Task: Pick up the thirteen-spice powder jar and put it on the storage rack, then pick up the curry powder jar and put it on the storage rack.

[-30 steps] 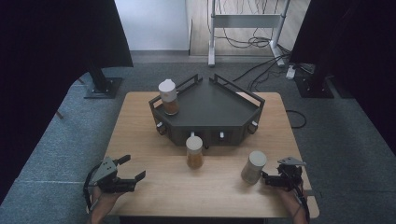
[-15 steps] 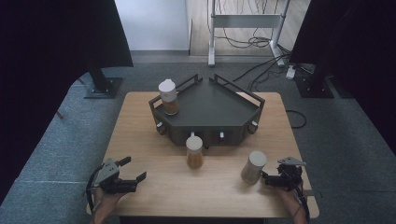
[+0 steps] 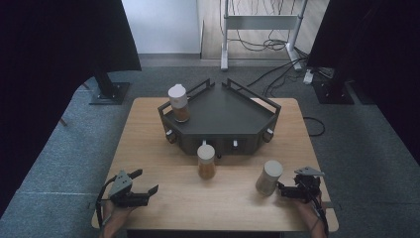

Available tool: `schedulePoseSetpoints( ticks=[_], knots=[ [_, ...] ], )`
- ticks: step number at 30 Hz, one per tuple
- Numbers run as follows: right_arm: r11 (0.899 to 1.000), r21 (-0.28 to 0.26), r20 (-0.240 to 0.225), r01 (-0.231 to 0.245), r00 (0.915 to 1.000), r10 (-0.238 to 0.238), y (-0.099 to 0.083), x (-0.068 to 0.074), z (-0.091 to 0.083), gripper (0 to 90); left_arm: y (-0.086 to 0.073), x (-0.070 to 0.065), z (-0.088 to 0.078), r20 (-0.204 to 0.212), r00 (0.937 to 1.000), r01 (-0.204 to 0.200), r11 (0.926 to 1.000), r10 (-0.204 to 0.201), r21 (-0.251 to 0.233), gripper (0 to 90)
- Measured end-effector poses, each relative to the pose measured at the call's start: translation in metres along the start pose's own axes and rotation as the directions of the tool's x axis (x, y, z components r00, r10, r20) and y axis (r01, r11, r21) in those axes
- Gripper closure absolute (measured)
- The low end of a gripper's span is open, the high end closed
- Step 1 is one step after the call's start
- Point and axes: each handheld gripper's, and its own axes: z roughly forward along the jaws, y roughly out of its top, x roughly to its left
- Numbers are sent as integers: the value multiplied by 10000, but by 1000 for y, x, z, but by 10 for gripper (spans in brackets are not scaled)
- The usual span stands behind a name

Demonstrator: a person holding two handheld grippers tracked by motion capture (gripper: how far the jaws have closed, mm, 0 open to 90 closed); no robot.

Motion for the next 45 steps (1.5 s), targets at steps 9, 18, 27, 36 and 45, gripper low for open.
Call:
schedulePoseSetpoints(
  ticks=[9,18,27,36,45],
  knots=[
    [10000,-4,-62,42,10000,-42,0,-1,0,0,-2,-1,-1,-81,10000,34,10000,-34,-71,92],
    [9963,-826,-365,-233,9991,204,-8,-7,-12,33,-4,-3,1,-223,9997,24,10000,-23,33,82],
    [9884,-1459,-446,-420,9984,359,-4,-9,-40,27,-7,-3,2,-264,9996,-18,10000,20,54,77],
    [9797,-1961,-496,-408,9983,317,15,-8,-74,20,-10,-2,1,-281,9996,65,10000,-63,53,78],
    [9692,-2391,-1093,-586,9935,331,33,-10,-105,6,-11,-1,1,-224,9997,88,10000,-87,40,79]
  ],
)
